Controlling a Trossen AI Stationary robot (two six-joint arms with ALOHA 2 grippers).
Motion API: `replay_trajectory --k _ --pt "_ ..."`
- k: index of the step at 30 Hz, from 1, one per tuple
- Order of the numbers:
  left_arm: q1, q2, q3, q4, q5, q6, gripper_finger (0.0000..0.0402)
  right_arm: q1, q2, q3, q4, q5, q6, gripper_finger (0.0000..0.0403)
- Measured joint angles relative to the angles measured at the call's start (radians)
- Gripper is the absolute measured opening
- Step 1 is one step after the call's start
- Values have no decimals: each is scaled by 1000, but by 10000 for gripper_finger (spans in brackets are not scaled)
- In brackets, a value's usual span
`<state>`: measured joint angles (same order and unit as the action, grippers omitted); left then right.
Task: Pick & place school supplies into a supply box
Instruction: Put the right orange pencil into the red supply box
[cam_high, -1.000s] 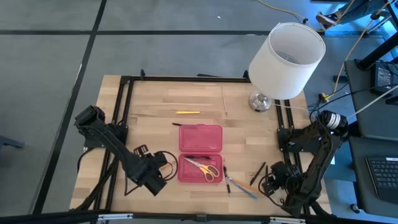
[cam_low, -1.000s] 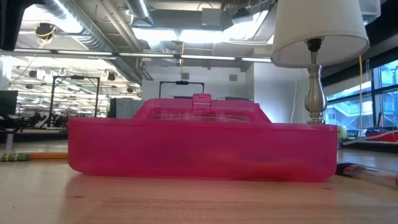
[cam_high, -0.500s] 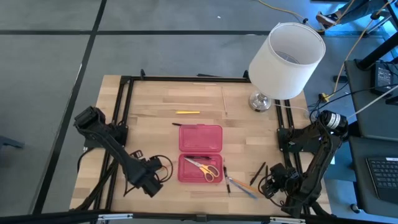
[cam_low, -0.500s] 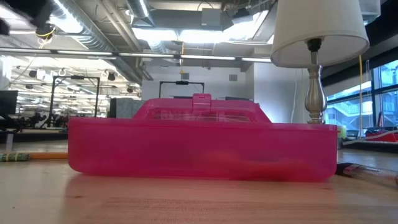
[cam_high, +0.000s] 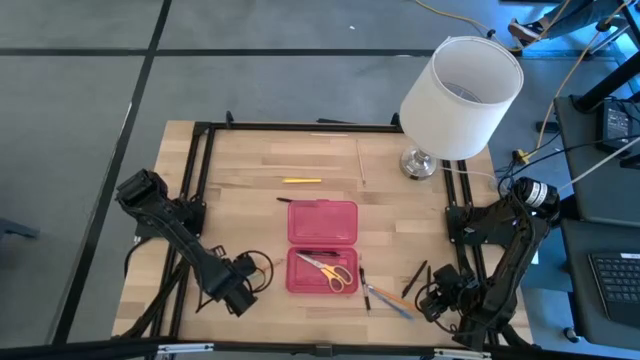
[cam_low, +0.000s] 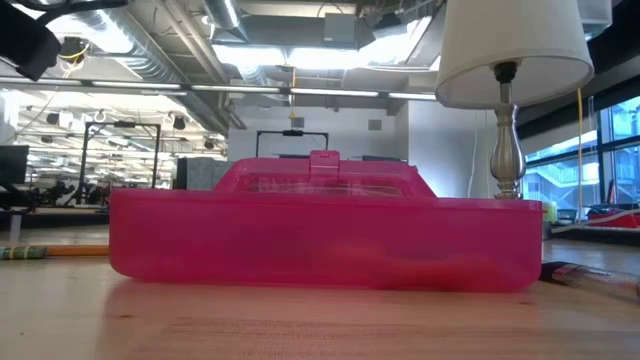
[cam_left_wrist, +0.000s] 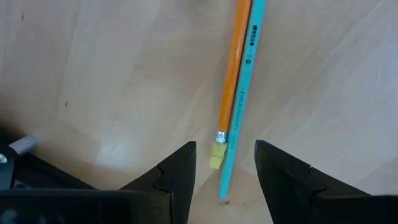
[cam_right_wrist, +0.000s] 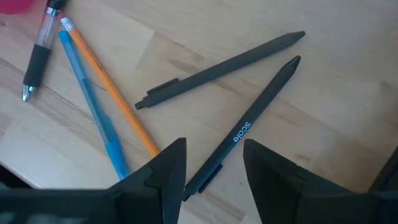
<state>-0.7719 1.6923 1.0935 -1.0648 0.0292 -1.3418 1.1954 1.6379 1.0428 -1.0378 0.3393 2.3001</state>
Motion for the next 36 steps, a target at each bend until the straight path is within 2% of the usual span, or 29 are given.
replay_trajectory --k 17,25,36 --pt "0 0 -77 33 -3 -51 157 0 0 1 3 0 0 163" --pt "0 -1 -132 149 -3 -35 157 0 0 1 3 0 0 163" --pt "1 0 -148 154 -1 -51 157 0 0 1 2 0 -2 163"
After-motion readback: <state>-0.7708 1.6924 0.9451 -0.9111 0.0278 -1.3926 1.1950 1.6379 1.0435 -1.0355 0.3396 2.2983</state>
